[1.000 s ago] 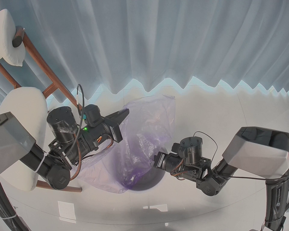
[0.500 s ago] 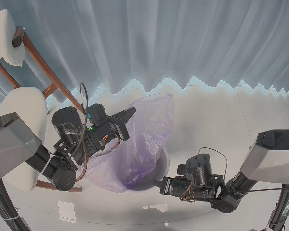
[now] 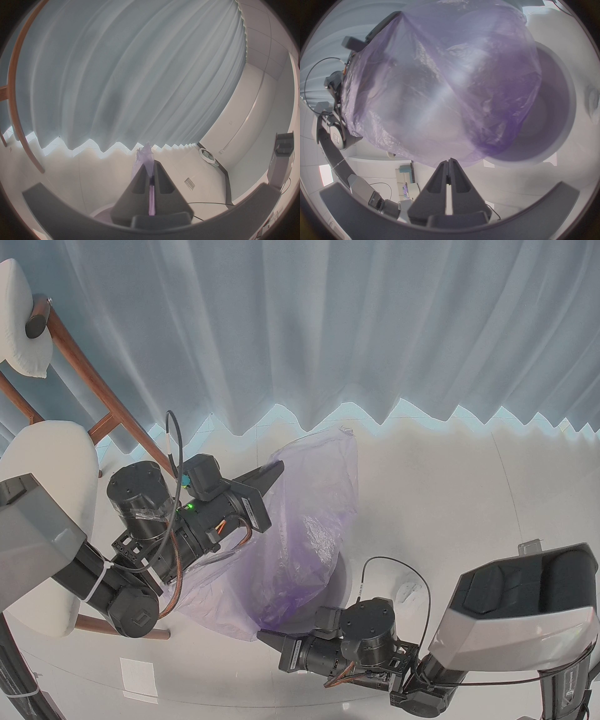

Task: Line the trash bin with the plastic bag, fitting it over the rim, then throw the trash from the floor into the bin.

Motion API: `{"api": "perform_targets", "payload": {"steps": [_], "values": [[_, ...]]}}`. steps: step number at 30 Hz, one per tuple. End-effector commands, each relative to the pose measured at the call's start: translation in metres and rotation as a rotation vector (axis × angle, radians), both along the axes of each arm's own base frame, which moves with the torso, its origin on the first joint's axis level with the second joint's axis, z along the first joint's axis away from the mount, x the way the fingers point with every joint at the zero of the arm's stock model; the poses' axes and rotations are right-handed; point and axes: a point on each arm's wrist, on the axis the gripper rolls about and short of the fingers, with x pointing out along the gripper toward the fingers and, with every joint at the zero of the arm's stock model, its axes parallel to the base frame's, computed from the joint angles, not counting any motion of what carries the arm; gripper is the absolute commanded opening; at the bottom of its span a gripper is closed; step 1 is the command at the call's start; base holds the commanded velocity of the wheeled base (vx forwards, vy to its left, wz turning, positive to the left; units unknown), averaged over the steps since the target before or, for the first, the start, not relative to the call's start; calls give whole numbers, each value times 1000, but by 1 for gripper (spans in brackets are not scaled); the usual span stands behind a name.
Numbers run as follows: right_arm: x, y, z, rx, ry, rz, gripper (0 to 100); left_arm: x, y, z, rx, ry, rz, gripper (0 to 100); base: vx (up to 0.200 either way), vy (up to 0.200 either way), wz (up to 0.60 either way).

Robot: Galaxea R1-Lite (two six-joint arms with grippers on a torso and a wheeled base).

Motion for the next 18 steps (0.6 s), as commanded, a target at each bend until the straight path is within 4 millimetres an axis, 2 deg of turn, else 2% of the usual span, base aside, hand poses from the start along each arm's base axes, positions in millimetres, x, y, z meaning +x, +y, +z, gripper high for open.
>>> {"api": "perform_targets", "payload": {"steps": [1,6,9,12,18], "values": [[-5,9,-16,12,-8,27,0,-1,0,0,-1,0,-1,0,0,0,0],[-2,8,2,86,-57,20,0,-3,-2,0,4,0,-10,0,0,0,0],[3,7,5,102,-69,3,0,-4,-3,0,5,-1,-11,0,0,0,0],[26,4,8,128,-102,-49,0,-4,-2,1,4,-4,-9,0,0,0,0],[56,-2,16,165,-145,-125,0,-7,0,-2,12,11,-11,0,0,0,0]]}}
